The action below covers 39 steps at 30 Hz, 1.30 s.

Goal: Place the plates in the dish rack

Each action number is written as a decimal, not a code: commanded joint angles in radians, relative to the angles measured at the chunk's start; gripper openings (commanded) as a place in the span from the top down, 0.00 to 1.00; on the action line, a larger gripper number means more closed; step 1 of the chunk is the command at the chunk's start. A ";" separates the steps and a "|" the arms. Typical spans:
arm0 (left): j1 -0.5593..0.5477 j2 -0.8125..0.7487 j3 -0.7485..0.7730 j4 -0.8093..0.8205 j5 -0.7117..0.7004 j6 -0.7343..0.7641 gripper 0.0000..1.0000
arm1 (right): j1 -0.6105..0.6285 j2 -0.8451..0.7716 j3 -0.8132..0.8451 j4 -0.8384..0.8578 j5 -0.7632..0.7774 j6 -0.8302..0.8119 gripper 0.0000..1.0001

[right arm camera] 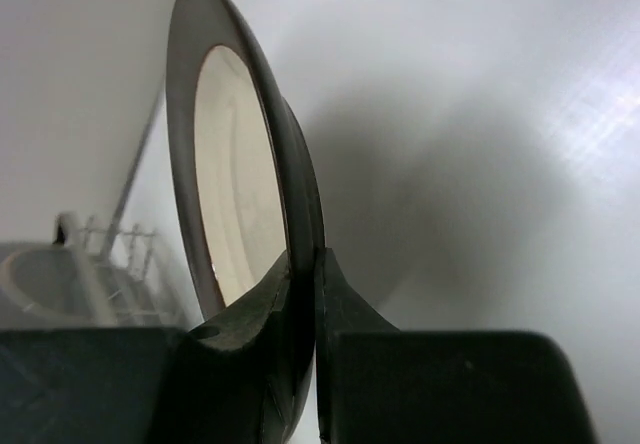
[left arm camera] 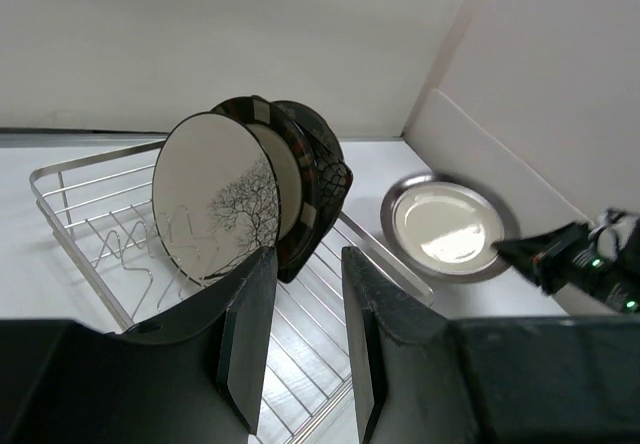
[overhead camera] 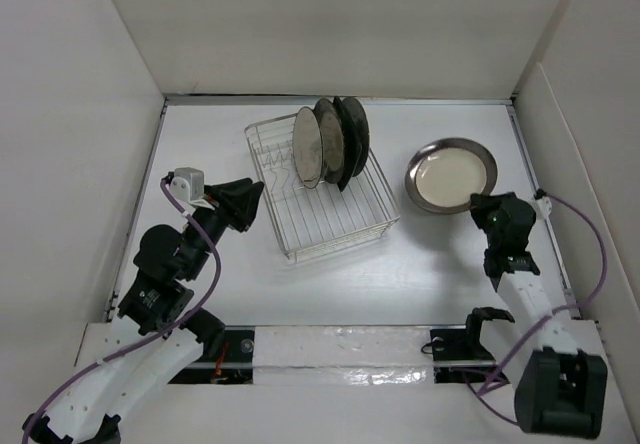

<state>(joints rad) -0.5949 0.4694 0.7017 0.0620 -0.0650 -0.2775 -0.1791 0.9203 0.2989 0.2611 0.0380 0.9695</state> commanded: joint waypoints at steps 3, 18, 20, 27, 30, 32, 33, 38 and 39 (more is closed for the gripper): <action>-0.006 0.012 0.010 0.041 -0.013 0.009 0.71 | 0.294 -0.225 0.392 0.043 0.350 -0.222 1.00; 0.003 -0.017 0.010 0.030 -0.059 0.018 0.71 | 0.966 0.679 1.487 -0.290 0.583 -0.853 1.00; 0.003 -0.028 0.010 0.022 -0.079 0.020 0.71 | 0.978 0.764 1.649 -0.364 0.608 -0.882 1.00; 0.003 -0.072 0.001 0.030 -0.110 0.017 0.71 | 1.032 1.023 1.960 -0.520 0.749 -0.936 1.00; 0.003 -0.067 0.009 0.030 -0.096 0.017 0.71 | 1.043 1.097 2.026 -0.568 0.784 -0.933 1.00; 0.003 -0.069 0.004 0.035 -0.096 0.017 0.71 | 1.064 1.133 2.048 -0.592 0.798 -0.930 1.00; 0.003 -0.064 0.004 0.030 -0.098 0.015 0.71 | 1.064 1.141 2.057 -0.595 0.813 -0.928 1.00; 0.003 -0.072 0.002 0.036 -0.081 0.014 0.71 | 1.093 1.169 2.034 -0.606 0.820 -0.897 1.00; 0.003 -0.071 0.001 0.036 -0.084 0.014 0.71 | 1.093 1.181 2.036 -0.614 0.820 -0.893 1.00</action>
<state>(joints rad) -0.5941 0.4000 0.7013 0.0559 -0.1562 -0.2703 0.9058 2.1296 2.2486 -0.4782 0.7868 0.0521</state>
